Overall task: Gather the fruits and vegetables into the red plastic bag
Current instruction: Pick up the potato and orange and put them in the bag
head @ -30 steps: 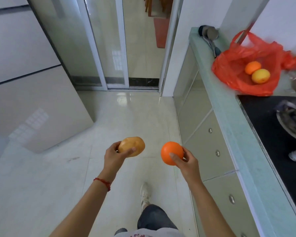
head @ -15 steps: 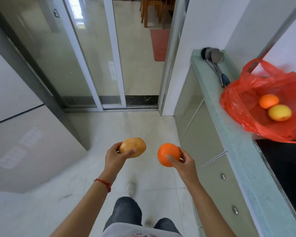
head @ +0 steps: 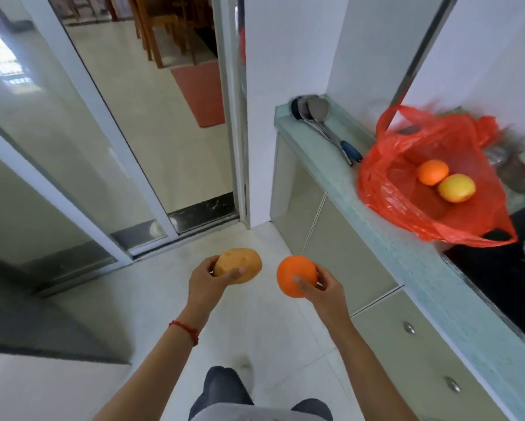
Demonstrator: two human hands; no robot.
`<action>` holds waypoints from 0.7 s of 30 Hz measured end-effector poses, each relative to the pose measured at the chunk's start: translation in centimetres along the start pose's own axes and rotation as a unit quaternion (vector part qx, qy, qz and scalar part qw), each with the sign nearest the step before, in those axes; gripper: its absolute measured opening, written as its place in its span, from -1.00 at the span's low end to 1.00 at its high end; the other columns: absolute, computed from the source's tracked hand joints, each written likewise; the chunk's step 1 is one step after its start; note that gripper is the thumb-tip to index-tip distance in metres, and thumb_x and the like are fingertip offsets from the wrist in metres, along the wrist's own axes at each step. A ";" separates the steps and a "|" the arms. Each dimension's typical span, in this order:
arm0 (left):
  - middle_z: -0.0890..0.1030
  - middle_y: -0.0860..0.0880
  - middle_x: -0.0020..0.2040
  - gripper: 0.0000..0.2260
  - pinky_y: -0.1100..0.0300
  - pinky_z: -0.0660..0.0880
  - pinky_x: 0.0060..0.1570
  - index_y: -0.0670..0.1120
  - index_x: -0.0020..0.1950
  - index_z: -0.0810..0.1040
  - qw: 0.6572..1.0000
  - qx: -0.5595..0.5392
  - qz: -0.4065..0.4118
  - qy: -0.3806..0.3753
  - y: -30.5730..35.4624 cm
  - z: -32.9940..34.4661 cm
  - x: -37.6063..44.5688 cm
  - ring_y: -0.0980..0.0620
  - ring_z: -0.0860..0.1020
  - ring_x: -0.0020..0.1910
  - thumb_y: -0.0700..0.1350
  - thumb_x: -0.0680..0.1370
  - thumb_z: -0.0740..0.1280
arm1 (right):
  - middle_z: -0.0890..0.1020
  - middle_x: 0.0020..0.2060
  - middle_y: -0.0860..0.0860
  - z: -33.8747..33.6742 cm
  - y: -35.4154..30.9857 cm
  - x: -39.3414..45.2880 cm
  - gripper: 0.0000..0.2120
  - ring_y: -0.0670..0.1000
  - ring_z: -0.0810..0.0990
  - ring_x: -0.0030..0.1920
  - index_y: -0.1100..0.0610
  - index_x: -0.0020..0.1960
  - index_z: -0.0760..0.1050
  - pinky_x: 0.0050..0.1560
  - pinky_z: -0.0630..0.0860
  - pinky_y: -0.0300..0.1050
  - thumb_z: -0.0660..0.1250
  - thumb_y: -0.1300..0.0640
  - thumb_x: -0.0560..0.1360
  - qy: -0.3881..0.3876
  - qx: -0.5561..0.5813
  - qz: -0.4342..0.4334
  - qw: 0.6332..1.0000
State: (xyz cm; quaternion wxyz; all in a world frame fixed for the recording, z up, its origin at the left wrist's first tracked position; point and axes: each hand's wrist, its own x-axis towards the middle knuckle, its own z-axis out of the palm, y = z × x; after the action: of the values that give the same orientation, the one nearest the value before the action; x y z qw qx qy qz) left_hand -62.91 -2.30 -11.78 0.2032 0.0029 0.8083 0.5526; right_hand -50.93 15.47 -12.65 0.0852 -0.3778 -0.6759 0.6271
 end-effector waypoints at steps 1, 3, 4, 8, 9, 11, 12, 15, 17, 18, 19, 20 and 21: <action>0.49 -0.08 0.06 -0.51 0.08 0.46 -0.02 -0.15 0.23 0.44 1.000 0.008 0.008 -0.014 0.5 0.4 0.9 -0.08 0.47 0.04 -0.09 0.36 0.48 | 0.56 0.13 0.09 -0.1 -0.2 0.3 -0.42 0.09 0.55 0.06 0.14 0.29 0.42 0.07 0.53 0.00 0.51 0.09 0.32 0.018 0.011 0.006 1.000; 0.50 -0.09 0.04 -0.47 0.07 0.45 -0.02 -0.16 0.22 0.45 0.998 0.025 0.016 -0.048 1.6 1.6 2.4 -0.08 0.47 0.01 -0.06 0.32 0.51 | 0.56 0.11 0.07 -0.7 -0.4 0.8 -0.48 0.07 0.55 0.06 0.12 0.27 0.43 0.05 0.50 -0.04 0.48 0.13 0.35 0.054 0.025 0.017 0.998; 0.51 -0.09 0.03 -0.41 0.08 0.46 -0.03 -0.17 0.20 0.46 0.997 0.031 0.016 -0.067 2.1 2.4 3.1 -0.09 0.48 0.00 0.01 0.26 0.54 | 0.56 0.11 0.06 -1.2 -0.4 0.9 -0.49 0.07 0.54 0.06 0.11 0.27 0.44 0.05 0.49 -0.05 0.48 0.13 0.36 0.072 0.031 0.023 0.997; 0.57 -0.09 -0.02 -0.21 0.24 0.44 -0.23 -0.15 0.13 0.51 0.989 0.045 0.027 -0.139 3.8 6.4 4.8 -0.06 0.51 -0.06 0.24 0.01 0.45 | 0.54 0.08 0.03 -4.1 0.0 0.9 -0.51 0.05 0.52 0.06 0.10 0.25 0.44 0.02 0.44 -0.10 0.47 0.14 0.36 0.152 0.058 0.046 0.986; 0.57 -0.07 -0.03 -0.22 0.26 0.42 -0.26 -0.13 0.12 0.52 0.986 0.050 0.029 -0.155 4.3 7.5 5.1 -0.05 0.52 -0.07 0.25 0.00 0.45 | 0.54 0.09 0.03 -4.9 0.0 0.9 -0.50 0.05 0.52 0.06 0.10 0.26 0.44 0.01 0.43 -0.11 0.47 0.13 0.36 0.172 0.059 0.052 0.982; 0.57 0.00 -0.10 -0.32 0.28 0.40 -0.28 -0.08 0.08 0.53 0.980 0.059 0.032 -0.188 5.4 9.9 5.4 0.00 0.52 -0.12 0.21 0.04 0.47 | 0.53 0.10 0.04 -6.7 0.4 0.8 -0.48 0.04 0.51 0.08 0.10 0.28 0.42 0.01 0.40 -0.12 0.47 0.12 0.36 0.205 0.064 0.064 0.974; 0.57 0.03 -0.12 -0.35 0.29 0.39 -0.28 -0.06 0.05 0.53 0.976 0.063 0.035 -0.205 6.0 11.0 5.5 0.03 0.52 -0.13 0.20 0.04 0.47 | 0.53 0.10 0.03 -7.6 0.5 0.8 -0.47 0.04 0.50 0.09 0.10 0.29 0.41 0.01 0.39 -0.12 0.46 0.12 0.36 0.220 0.067 0.071 0.971; 0.57 0.02 -0.10 -0.39 0.31 0.38 -0.28 -0.05 0.05 0.52 0.966 0.072 0.046 -0.245 7.4 14.4 5.8 0.07 0.52 -0.15 0.17 0.07 0.48 | 0.50 0.09 -0.01 -10.2 1.1 1.0 -0.46 0.02 0.48 0.10 0.08 0.31 0.40 0.07 0.42 -0.08 0.46 0.10 0.37 0.258 0.079 0.082 0.959; 0.57 0.00 -0.09 -0.46 0.32 0.37 -0.29 -0.05 0.04 0.52 0.962 0.073 0.048 -0.260 8.3 16.5 6.2 0.11 0.52 -0.17 0.12 0.12 0.46 | 0.51 0.10 0.00 -11.7 1.3 1.7 -0.46 0.02 0.49 0.09 0.09 0.30 0.40 0.09 0.43 -0.06 0.46 0.08 0.36 0.276 0.079 0.082 0.955; 0.57 -0.02 -0.08 -0.46 0.32 0.36 -0.29 -0.07 0.04 0.52 0.961 0.074 0.051 -0.263 8.8 17.6 6.5 0.09 0.52 -0.16 0.11 0.13 0.45 | 0.52 0.12 0.02 -12.4 1.3 2.2 -0.45 0.03 0.50 0.09 0.09 0.30 0.41 0.09 0.44 -0.05 0.47 0.08 0.36 0.282 0.080 0.079 0.953; 0.58 -0.03 -0.07 -0.44 0.32 0.36 -0.30 -0.09 0.07 0.53 0.960 0.074 0.055 -0.266 9.3 18.6 6.8 0.05 0.52 -0.15 0.11 0.13 0.45 | 0.53 0.14 0.03 -13.1 1.2 2.9 -0.45 0.04 0.51 0.09 0.10 0.30 0.42 0.09 0.44 -0.05 0.47 0.08 0.35 0.287 0.082 0.075 0.952; 0.59 -0.05 -0.05 -0.41 0.32 0.36 -0.30 -0.11 0.10 0.54 0.959 0.076 0.061 -0.268 9.8 19.6 7.1 0.02 0.53 -0.12 0.12 0.13 0.44 | 0.53 0.14 0.05 -13.8 1.1 3.6 -0.44 0.04 0.51 0.09 0.11 0.31 0.42 0.08 0.44 -0.06 0.47 0.08 0.35 0.289 0.085 0.070 0.951; 0.59 -0.06 -0.04 -0.38 0.31 0.36 -0.30 -0.11 0.12 0.54 0.958 0.077 0.067 -0.269 10.4 20.6 7.4 0.00 0.53 -0.10 0.13 0.13 0.44 | 0.53 0.14 0.06 -14.6 0.9 4.4 -0.44 0.04 0.51 0.08 0.12 0.31 0.41 0.06 0.43 -0.07 0.47 0.09 0.35 0.289 0.087 0.064 0.951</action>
State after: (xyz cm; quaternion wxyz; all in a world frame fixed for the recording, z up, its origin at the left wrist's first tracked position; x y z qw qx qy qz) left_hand -65.18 21.80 -11.24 0.3749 0.2207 0.7618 0.4800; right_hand -45.09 29.56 -12.14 0.2689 -0.5763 -0.5395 0.5518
